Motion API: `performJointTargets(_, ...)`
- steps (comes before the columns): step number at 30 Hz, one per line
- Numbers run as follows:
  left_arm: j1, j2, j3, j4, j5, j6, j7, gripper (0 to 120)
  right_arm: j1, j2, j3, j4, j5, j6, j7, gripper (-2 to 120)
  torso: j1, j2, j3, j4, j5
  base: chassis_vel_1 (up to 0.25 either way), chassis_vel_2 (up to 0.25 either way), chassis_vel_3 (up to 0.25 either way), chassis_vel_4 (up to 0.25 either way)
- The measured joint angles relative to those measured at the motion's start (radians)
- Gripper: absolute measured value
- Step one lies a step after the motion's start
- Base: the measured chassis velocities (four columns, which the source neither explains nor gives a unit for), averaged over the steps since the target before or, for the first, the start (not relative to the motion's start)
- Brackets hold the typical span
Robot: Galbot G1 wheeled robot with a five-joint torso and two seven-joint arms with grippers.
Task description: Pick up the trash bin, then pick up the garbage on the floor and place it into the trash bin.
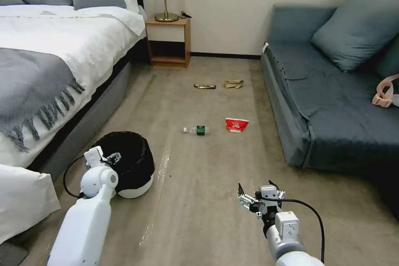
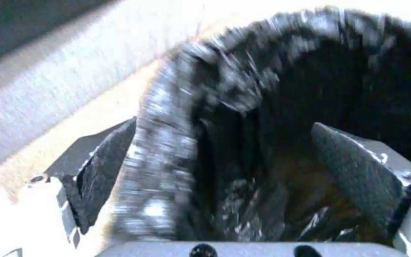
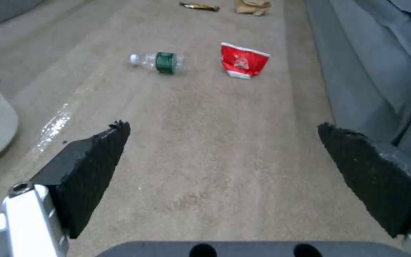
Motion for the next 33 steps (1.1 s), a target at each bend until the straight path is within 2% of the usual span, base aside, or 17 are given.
performJointTargets(2, 0.018, 0.022, -0.011, -0.045, -0.022, -0.001, -0.001, 100, 0.004, 0.005, -0.020, -0.006, -0.012, 0.001, -0.001, 100, 0.000, 0.000, 0.000, 0.0000, 0.0001, 0.000, 0.000, 0.000, 0.000)
performJointTargets(6, 0.047, 0.038, -0.029, -0.092, -0.032, -0.001, -0.002, 100, 0.009, 0.010, -0.043, -0.014, -0.026, 0.003, -0.003, 100, 0.000, 0.000, 0.000, -0.0001, 0.0000, 0.000, 0.000, 0.000, 0.000)
performJointTargets(9, 0.063, 0.045, -0.043, -0.104, -0.037, 0.000, -0.003, 100, 0.011, 0.011, -0.053, -0.017, -0.032, 0.004, -0.003, 100, 0.000, 0.000, 0.000, -0.0001, -0.0001, 0.000, 0.000, 0.000, 0.000)
performJointTargets(16, 0.066, 0.046, -0.052, -0.068, -0.044, 0.006, -0.003, 100, 0.003, 0.012, -0.063, -0.012, -0.039, 0.004, -0.004, 100, 0.000, 0.000, 0.000, 0.0001, -0.0001, 0.000, 0.000, 0.000, 0.000)
performJointTargets(24, 0.010, 0.019, -0.012, 0.004, -0.038, 0.014, -0.003, 98, -0.045, 0.012, -0.056, 0.003, -0.065, 0.020, -0.003, 100, 0.000, 0.000, 0.000, -0.0003, 0.0000, 0.000, 0.000, 0.000, 0.000)
performJointTargets(33, 0.002, 0.004, 0.000, 0.029, -0.031, 0.024, -0.012, 98, -0.062, 0.016, -0.052, 0.010, -0.075, 0.024, -0.003, 100, 0.000, 0.000, 0.000, -0.0002, 0.0000, 0.000, 0.000, 0.000, 0.000)
